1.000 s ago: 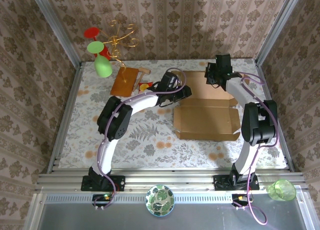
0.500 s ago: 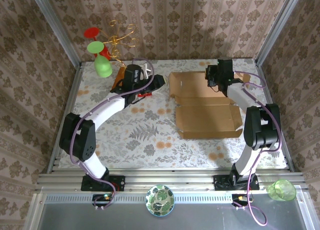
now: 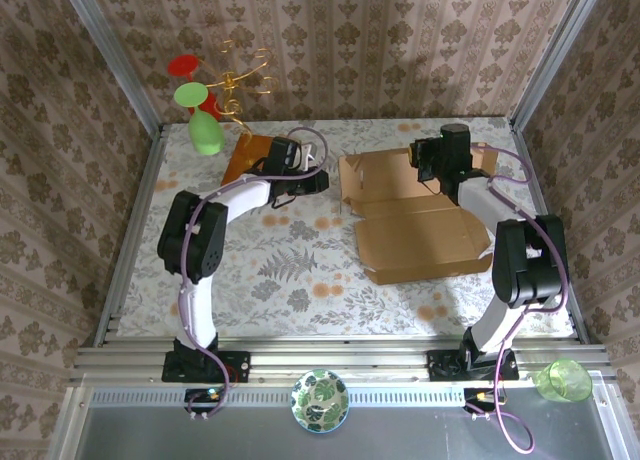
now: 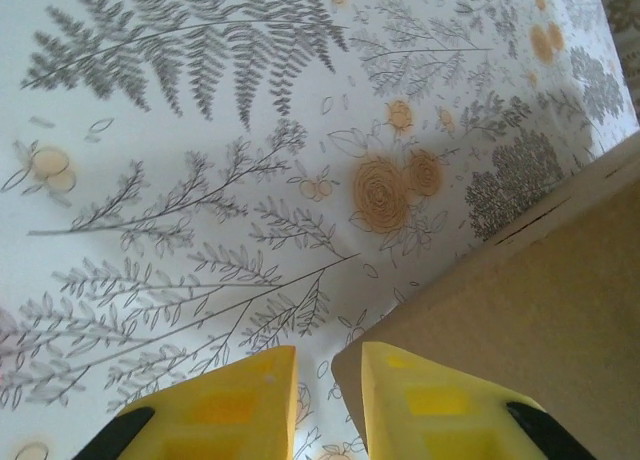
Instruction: Fold the paper box
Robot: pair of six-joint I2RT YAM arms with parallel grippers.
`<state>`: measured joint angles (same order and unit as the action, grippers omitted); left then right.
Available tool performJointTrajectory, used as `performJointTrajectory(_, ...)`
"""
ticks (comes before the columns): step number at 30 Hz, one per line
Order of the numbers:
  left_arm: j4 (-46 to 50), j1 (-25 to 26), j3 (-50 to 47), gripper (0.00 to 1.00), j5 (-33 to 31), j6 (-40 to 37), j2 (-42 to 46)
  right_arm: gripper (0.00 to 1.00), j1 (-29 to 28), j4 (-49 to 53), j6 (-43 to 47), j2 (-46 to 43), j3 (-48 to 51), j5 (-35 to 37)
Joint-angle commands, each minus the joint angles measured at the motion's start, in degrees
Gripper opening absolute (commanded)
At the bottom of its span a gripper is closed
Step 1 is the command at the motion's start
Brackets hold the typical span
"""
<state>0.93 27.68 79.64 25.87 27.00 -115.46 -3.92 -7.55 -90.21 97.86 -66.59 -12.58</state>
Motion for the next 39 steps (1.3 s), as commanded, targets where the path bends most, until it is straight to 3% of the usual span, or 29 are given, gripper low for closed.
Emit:
performJointTrajectory(1,-5.86,0.92,0.37,0.23,5.93,-7.71,-0.23,0.00,0.75,-2.62,2.95,-2.56,1.08,-2.16)
performJointTrajectory(7,-14.95,2.50,-4.85,0.26,12.51,-12.51,1.02,0.00,1.29,-5.89,2.83,-2.07,2.49,-3.81)
performJointTrajectory(12,-16.37,4.32,-5.41,0.27,13.47,-13.24,1.91,0.00,1.29,-8.23,3.18,-1.45,2.66,-4.71)
performJointTrajectory(23,-14.32,6.54,-5.55,0.35,11.40,-14.66,2.56,0.00,1.86,-22.38,3.38,-1.11,9.37,-7.77)
performJointTrajectory(34,-13.60,8.77,-3.70,0.40,4.34,-14.34,0.77,0.00,2.22,-28.47,4.70,0.02,13.80,-9.49)
performJointTrajectory(39,-14.64,10.26,-4.46,0.41,0.68,-13.01,1.24,0.00,2.43,-35.93,3.84,1.45,16.27,-9.42)
